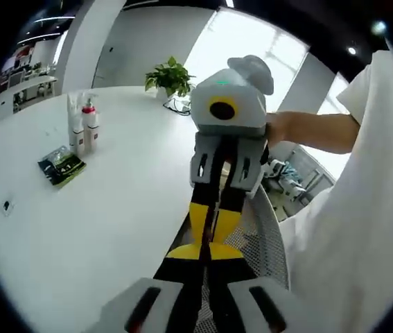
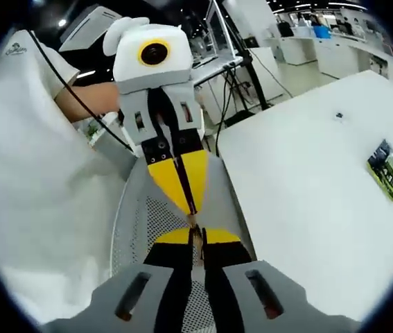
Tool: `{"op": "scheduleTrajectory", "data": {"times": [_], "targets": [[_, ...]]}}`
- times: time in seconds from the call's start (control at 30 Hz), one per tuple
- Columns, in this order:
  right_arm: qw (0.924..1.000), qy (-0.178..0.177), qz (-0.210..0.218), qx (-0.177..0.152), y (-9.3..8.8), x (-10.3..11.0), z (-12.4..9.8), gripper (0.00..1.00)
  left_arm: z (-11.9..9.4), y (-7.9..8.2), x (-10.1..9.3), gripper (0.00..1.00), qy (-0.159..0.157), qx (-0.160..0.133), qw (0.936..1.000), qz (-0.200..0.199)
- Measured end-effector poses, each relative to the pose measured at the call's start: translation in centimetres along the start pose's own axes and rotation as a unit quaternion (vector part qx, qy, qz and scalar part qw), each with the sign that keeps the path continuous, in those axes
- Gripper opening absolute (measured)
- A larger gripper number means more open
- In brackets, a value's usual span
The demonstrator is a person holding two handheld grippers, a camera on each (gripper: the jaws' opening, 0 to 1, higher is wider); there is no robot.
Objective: Arrange the skincare products in the storage area until every visible bottle or jar stands upright without overlapping.
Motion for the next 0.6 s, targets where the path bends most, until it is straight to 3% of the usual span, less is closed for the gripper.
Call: {"op": "scheduleTrajectory", "data": {"times": [0.37, 0.5, 0.6], "targets": [[1.0, -0.001, 0.003, -0.005, 0.3, -0.4, -0.1, 0.0, -0.1, -0.1, 0.7, 0.03, 0.017, -0.015, 0.9998, 0.0], [0.9996, -0.002, 0.018, -0.021, 0.6, -0.7, -0.3, 0.0, -0.1, -0.2, 1.2, 0.05, 0.026, -0.013, 0.9995, -0.012], [0.9979, 0.0, 0.041, -0.05, 0.9, -0.9, -0.6, 0.0, -0.1, -0.1, 1.6, 0.09, 0.038, -0.017, 0.999, -0.018]]}}
Point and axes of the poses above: the point that each gripper's makers call its tool centre point, and the gripper's own axes: z roughly forward along the fingers, x roughly to its left, y roughly out of its top, the point moved 7 cm from there along -z, roughly backward along the fingers, and after that the axes turned 12 degrees about z, right-handed, at the moved point
